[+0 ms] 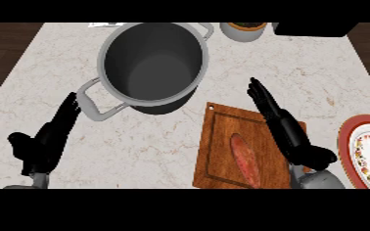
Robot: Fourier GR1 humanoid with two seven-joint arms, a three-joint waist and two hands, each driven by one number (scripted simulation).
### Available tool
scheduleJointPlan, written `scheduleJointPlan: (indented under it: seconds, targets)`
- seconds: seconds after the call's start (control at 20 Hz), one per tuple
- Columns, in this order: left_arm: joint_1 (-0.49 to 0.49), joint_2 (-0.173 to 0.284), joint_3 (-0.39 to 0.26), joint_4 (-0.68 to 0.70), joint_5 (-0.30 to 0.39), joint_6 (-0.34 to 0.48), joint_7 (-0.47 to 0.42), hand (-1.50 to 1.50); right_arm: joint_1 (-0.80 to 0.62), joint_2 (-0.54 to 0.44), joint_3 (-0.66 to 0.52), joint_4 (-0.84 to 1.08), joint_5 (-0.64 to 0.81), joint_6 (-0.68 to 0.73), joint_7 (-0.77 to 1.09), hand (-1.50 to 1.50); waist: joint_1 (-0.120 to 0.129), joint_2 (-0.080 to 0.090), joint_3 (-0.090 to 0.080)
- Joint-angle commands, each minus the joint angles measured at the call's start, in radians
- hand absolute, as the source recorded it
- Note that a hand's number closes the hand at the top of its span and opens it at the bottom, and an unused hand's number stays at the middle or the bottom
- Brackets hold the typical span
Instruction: Pick the sweet potato from the cutting board and place it in the pot
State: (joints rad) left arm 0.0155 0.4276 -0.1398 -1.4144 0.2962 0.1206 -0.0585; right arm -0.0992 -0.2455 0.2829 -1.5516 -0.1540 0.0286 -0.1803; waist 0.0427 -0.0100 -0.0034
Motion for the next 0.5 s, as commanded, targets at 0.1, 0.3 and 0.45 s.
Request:
scheduleJointPlan:
  seconds: [0.1,0.3,0.45]
  targets:
    - [0.023,-0.074,-0.085,-0.111,0.007,-0.024,0.074,0.00,-0.105,-0.043,-0.078,0.135,0.077,-0.018,-0.011,-1.50,-0.025,0.012,0.005]
    - [-0.032,-0.102,-0.114,-0.110,0.066,-0.074,0.125,0.00,-0.062,-0.325,-0.090,0.215,0.359,-0.119,0.142,-1.50,-0.075,0.022,-0.023]
    - [-0.084,-0.131,-0.142,-0.120,0.097,-0.098,0.186,0.00,-0.085,-0.240,-0.041,0.309,0.450,-0.242,0.313,-1.50,-0.038,0.021,-0.001]
